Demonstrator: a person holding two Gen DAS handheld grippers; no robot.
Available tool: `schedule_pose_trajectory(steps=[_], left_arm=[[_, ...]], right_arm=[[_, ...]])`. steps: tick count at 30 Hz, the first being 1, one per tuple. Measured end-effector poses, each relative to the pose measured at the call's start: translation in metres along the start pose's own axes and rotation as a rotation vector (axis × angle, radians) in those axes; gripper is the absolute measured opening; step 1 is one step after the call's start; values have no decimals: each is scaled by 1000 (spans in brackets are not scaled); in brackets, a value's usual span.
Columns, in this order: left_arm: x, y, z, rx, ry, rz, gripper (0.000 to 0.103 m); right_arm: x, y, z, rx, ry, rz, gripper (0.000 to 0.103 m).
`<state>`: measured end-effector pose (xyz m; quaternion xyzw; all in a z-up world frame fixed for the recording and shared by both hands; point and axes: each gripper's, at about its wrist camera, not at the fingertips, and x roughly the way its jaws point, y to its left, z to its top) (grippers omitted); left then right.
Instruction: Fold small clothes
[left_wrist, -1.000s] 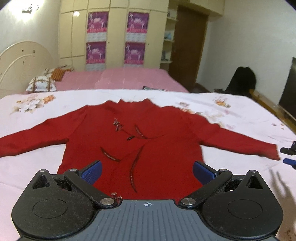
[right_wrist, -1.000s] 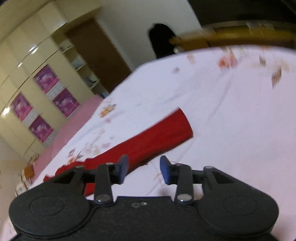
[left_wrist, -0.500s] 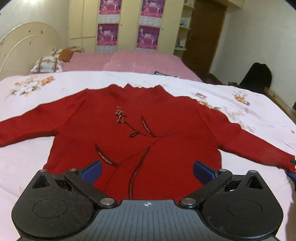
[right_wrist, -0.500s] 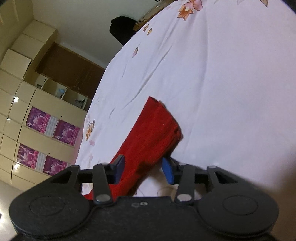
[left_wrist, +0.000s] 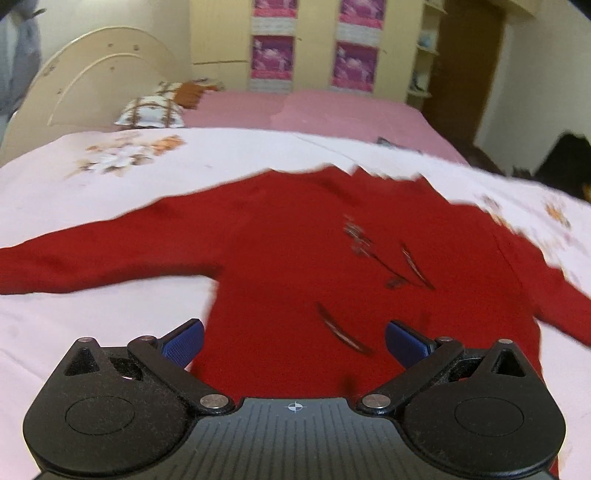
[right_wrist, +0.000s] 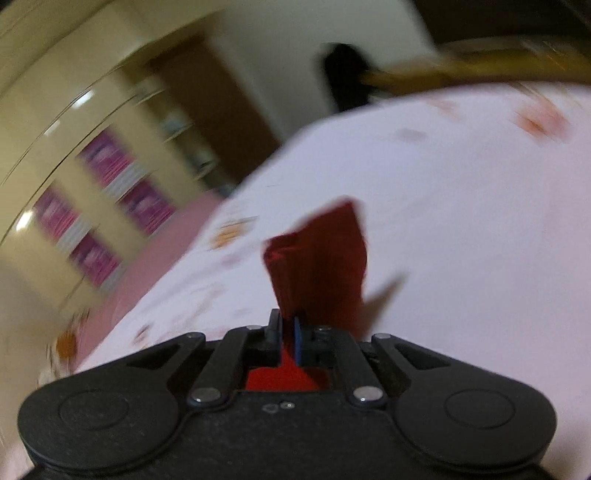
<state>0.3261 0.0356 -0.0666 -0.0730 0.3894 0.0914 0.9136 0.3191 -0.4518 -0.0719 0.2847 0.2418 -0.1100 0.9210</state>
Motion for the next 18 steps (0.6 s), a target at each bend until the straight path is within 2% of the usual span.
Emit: schedule_pose_trajectory(steps=[4, 9, 13, 18], left_arm=[[9, 39, 11, -40, -20, 16, 103], [23, 87, 20, -75, -27, 14, 103], [28, 120, 27, -76, -48, 3, 103], [31, 152, 35, -94, -74, -39, 103]], right_arm=[[11, 90, -25, -195, 48, 128, 6], [24, 202, -90, -395, 166, 286, 6], [27, 269, -146, -500, 242, 365, 6], [27, 325, -202, -632, 292, 414, 6]])
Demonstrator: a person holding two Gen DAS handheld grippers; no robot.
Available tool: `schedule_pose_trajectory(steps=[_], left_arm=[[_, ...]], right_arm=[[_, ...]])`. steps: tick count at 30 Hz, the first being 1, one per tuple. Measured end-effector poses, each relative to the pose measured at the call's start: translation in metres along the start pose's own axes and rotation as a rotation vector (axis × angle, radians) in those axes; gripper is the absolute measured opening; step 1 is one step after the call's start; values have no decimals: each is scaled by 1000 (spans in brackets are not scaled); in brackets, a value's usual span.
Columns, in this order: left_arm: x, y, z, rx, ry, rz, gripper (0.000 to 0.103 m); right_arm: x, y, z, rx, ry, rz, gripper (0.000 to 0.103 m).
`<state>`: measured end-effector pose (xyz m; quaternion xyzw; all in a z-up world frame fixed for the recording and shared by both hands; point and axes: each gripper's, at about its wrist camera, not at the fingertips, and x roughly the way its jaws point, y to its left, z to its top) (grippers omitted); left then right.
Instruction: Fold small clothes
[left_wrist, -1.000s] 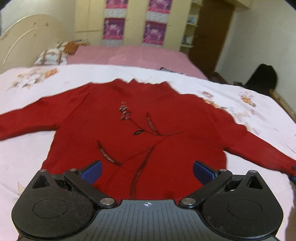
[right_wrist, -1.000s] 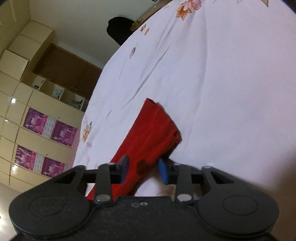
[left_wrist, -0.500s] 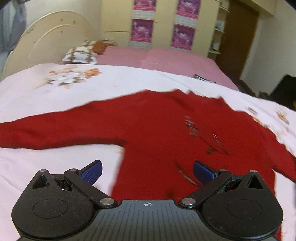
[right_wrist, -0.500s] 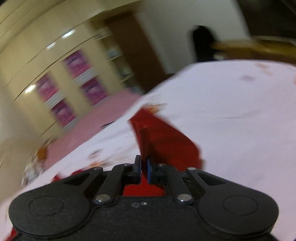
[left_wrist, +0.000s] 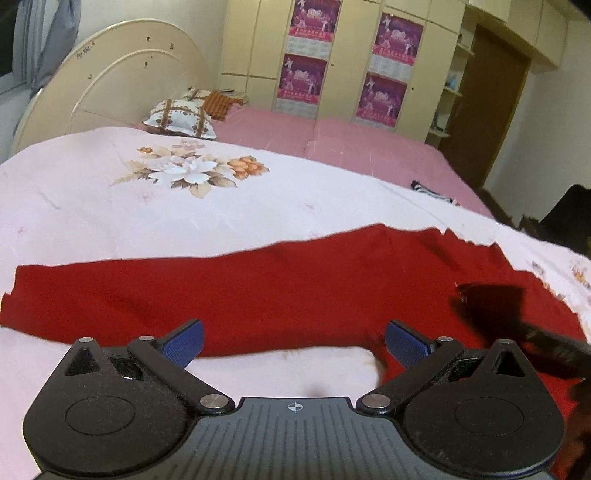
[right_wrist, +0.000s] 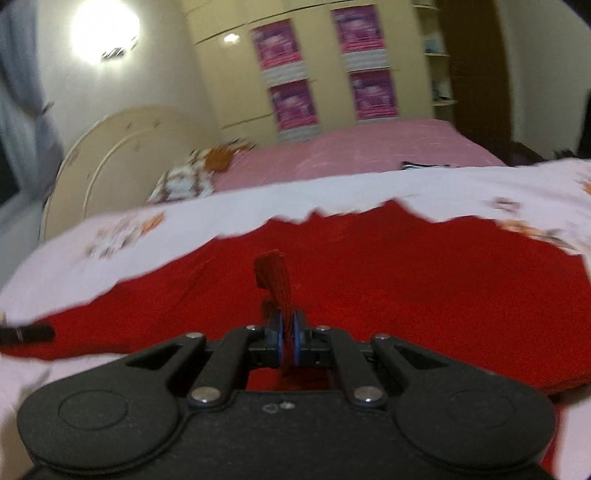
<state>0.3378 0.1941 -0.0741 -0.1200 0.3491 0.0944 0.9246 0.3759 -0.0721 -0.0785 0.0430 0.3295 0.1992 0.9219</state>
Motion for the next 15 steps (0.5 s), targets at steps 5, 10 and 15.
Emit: schedule_pose_trajectory(steps=[5, 10, 15], left_arm=[[2, 12, 3, 11, -16, -17, 103], [6, 8, 7, 15, -14, -53, 103], [21, -7, 12, -12, 23, -143, 103]], right_arm=[[18, 31, -10, -46, 31, 17, 6], [32, 46, -19, -91, 59, 8, 7], [37, 54, -23, -117, 44, 53, 34]])
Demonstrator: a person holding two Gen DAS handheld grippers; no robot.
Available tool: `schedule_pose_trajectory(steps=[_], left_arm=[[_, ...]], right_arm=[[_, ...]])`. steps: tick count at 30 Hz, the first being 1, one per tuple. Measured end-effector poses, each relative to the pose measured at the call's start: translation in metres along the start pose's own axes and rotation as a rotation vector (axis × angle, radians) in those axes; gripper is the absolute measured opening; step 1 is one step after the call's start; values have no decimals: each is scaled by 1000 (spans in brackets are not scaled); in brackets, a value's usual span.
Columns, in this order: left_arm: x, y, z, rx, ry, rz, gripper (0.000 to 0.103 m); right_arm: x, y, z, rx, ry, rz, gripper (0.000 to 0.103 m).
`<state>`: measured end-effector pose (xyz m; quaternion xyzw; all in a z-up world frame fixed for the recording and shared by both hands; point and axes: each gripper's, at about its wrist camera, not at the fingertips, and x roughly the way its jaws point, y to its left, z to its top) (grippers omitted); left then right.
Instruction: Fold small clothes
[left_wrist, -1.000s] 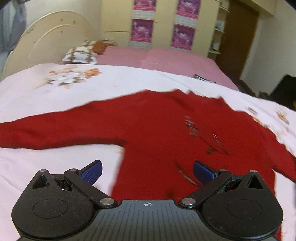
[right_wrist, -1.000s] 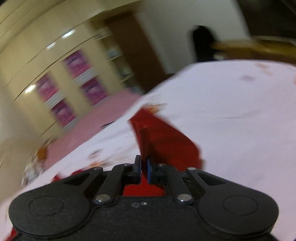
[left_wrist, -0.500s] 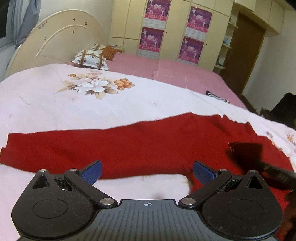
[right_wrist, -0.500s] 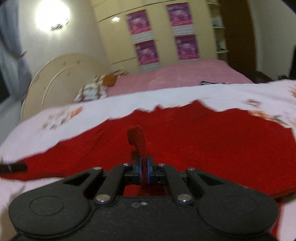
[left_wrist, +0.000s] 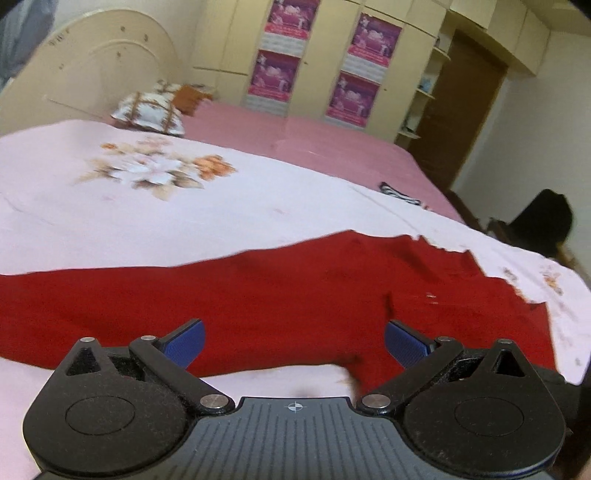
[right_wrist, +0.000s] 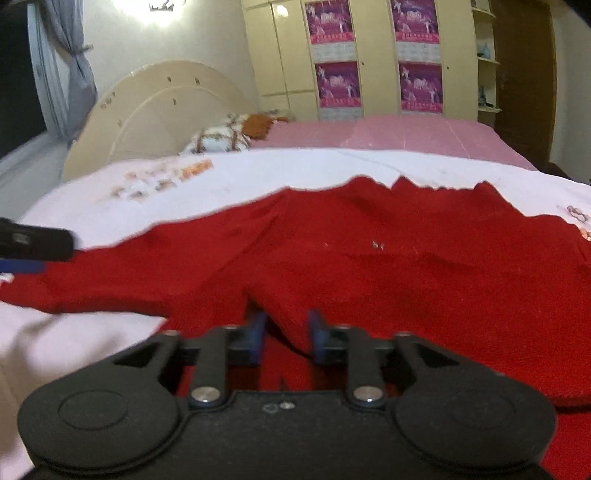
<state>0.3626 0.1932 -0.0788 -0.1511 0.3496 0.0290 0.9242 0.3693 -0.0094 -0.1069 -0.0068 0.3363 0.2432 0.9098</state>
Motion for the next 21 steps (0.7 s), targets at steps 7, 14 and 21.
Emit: schedule_pose_trajectory(steps=[7, 14, 21], left_arm=[[54, -58, 1, 44, 119, -156, 39], [101, -103, -9, 151, 228, -138, 38], [95, -121, -13, 244, 117, -56, 7]], right_arm=[[-59, -38, -14, 121, -51, -71, 35], [-112, -92, -32, 265, -95, -141, 36], [-133, -144, -44, 383, -103, -245, 31]])
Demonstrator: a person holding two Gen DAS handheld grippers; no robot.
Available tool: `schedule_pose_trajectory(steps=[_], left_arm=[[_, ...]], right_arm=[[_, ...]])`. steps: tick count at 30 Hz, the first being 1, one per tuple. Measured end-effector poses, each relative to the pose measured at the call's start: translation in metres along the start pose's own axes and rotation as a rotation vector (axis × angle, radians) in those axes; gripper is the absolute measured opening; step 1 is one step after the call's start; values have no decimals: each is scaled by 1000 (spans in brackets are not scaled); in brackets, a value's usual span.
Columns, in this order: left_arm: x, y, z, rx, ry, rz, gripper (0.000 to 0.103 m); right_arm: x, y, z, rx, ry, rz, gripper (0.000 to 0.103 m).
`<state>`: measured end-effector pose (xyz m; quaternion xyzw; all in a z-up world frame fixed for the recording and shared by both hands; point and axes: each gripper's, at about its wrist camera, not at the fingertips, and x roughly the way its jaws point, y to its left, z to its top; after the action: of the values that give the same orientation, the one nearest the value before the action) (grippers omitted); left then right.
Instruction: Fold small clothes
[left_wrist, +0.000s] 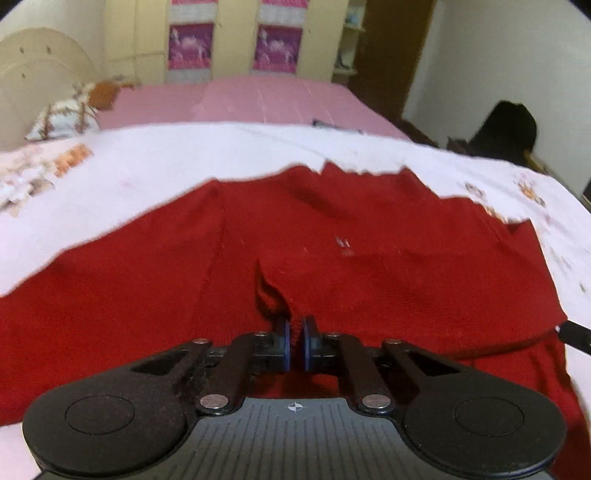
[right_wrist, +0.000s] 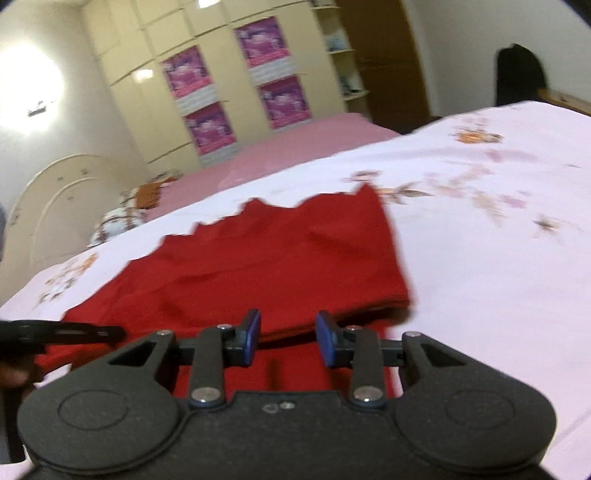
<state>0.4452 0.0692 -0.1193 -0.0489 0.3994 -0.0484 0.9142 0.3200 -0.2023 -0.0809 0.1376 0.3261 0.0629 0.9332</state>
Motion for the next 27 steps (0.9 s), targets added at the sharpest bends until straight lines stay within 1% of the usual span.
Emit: schedule_pose_trajectory(steps=[1, 2, 5, 9, 12, 15, 16, 18, 19, 20, 21, 24, 25, 26, 27], left_arm=[[0, 1, 0, -2, -1, 3, 7], [1, 2, 0, -4, 9, 3, 7], [3, 4, -1, -1, 3, 23, 7], [-3, 9, -3, -13, -22, 42, 7], [-6, 13, -2, -30, -37, 49, 7], [-9, 17, -1, -46, -52, 57, 7], [-7, 18, -1, -44, -48, 59, 7], [3, 17, -5, -29, -13, 72, 7], [5, 18, -8, -26, -19, 76, 7], [4, 16, -10, -16, -26, 80, 7], [4, 15, -10, -7, -29, 87, 7], [1, 14, -10, 0, -36, 90, 7], [-1, 14, -10, -5, -44, 87, 7], [-3, 14, -9, -4, -51, 77, 7], [-6, 14, -9, 3, -60, 74, 7]], right_arm=[[1, -6, 2, 11, -1, -11, 30], [2, -10, 5, 14, -4, -19, 27], [7, -20, 16, 7, -31, -50, 23], [14, -31, 25, -1, -33, -58, 23], [14, -37, 26, 1, -32, -58, 24], [13, -42, 27, 9, -43, -62, 22], [12, -43, 27, 13, -47, -60, 21], [15, -44, 27, 1, -48, -48, 18], [24, -43, 25, -23, -13, -58, 13], [37, -44, 21, -46, 56, -80, 14], [43, -46, 16, -63, 73, -93, 14], [43, -51, 20, -56, 74, -72, 17], [42, -52, 21, -51, 73, -64, 19], [39, -54, 24, -42, 59, -49, 25], [36, -55, 27, -37, 39, -36, 27]])
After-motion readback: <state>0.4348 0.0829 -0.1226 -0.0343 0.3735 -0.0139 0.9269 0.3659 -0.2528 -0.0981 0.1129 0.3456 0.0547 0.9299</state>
